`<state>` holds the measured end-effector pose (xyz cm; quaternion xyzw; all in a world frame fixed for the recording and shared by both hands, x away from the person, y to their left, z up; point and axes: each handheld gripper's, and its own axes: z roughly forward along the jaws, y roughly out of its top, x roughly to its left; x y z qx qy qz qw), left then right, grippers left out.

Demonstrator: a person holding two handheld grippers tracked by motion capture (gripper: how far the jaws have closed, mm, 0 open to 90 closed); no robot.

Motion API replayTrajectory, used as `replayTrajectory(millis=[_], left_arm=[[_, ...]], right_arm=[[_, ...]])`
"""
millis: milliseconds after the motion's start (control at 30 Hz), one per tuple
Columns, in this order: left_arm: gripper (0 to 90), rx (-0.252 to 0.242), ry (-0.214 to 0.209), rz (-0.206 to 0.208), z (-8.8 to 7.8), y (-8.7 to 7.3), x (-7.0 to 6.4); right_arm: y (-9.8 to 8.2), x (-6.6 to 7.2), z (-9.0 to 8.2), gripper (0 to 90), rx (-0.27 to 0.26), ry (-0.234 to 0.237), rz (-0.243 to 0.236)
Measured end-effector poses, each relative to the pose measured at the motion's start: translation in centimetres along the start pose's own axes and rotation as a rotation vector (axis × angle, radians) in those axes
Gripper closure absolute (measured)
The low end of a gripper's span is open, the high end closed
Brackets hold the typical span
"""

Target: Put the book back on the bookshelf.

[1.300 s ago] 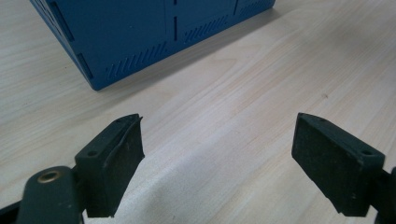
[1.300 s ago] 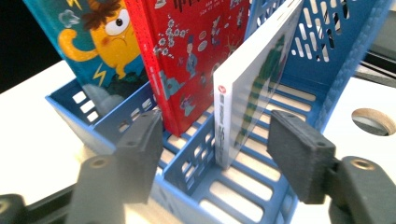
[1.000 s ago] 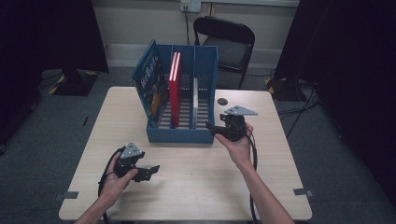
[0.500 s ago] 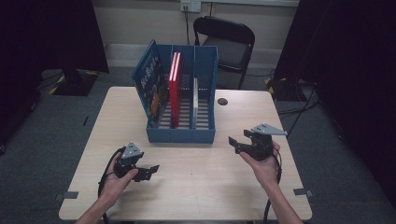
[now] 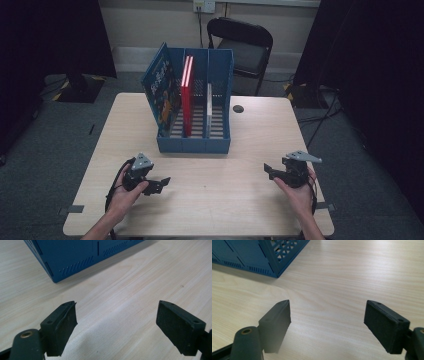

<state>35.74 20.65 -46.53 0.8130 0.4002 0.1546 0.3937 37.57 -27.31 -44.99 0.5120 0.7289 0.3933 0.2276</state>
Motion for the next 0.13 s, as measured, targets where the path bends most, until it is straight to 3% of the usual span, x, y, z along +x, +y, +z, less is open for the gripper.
replayTrajectory(millis=[133], left_arm=[[16.4, 0.004, 0.012, 0.001, -0.1, -0.1, 0.31]], right_arm=[[0.01, 0.18, 0.3, 21.0, -0.006, -0.007, -0.012]])
